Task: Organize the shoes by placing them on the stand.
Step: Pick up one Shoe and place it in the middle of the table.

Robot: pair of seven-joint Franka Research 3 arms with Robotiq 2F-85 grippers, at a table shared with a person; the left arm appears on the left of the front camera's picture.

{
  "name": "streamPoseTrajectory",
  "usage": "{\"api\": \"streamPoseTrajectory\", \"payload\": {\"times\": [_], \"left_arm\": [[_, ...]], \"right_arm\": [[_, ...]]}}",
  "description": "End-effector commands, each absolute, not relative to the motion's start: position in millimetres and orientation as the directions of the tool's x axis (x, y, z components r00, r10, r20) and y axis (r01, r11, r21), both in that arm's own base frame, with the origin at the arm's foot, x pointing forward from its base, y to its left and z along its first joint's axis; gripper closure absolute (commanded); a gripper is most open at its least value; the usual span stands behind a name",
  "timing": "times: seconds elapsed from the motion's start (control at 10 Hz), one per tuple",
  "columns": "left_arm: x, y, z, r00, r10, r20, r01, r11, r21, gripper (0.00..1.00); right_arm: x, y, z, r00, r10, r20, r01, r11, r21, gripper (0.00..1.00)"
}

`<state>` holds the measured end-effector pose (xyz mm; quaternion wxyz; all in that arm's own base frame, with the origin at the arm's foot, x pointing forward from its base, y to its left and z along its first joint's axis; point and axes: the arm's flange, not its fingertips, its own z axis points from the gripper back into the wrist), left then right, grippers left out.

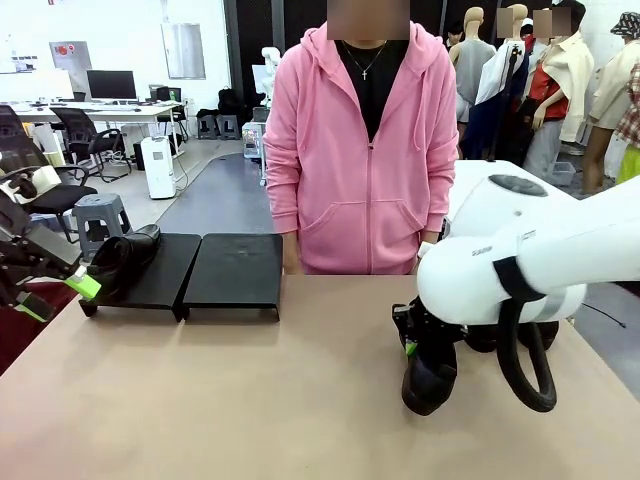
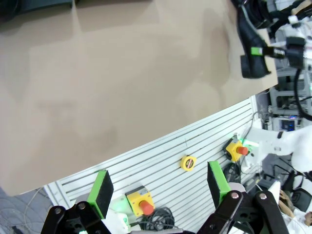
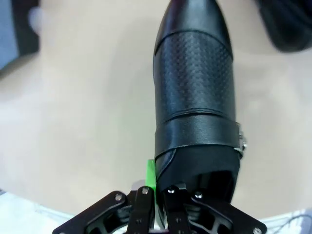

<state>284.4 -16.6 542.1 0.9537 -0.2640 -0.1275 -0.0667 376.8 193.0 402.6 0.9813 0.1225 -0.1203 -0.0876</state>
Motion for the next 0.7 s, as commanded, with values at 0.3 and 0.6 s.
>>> {"api": "streamPoseTrajectory", "payload": {"times": [0.3, 0.6], "left_arm": [[283.6, -13.3, 542.0, 0.957, -0.071, 0.282, 0.207, 0.847, -0.49, 0.0], [283.6, -13.3, 542.0, 0.957, -0.071, 0.282, 0.207, 0.847, -0.49, 0.0]], "right_arm": [[280.7, 159.2, 432.2, 0.976, -0.029, 0.216, -0.031, 0.963, 0.269, 1.0], [318.4, 204.7, 465.5, 0.965, -0.12, 0.234, 0.055, 0.962, 0.268, 1.0]]}}
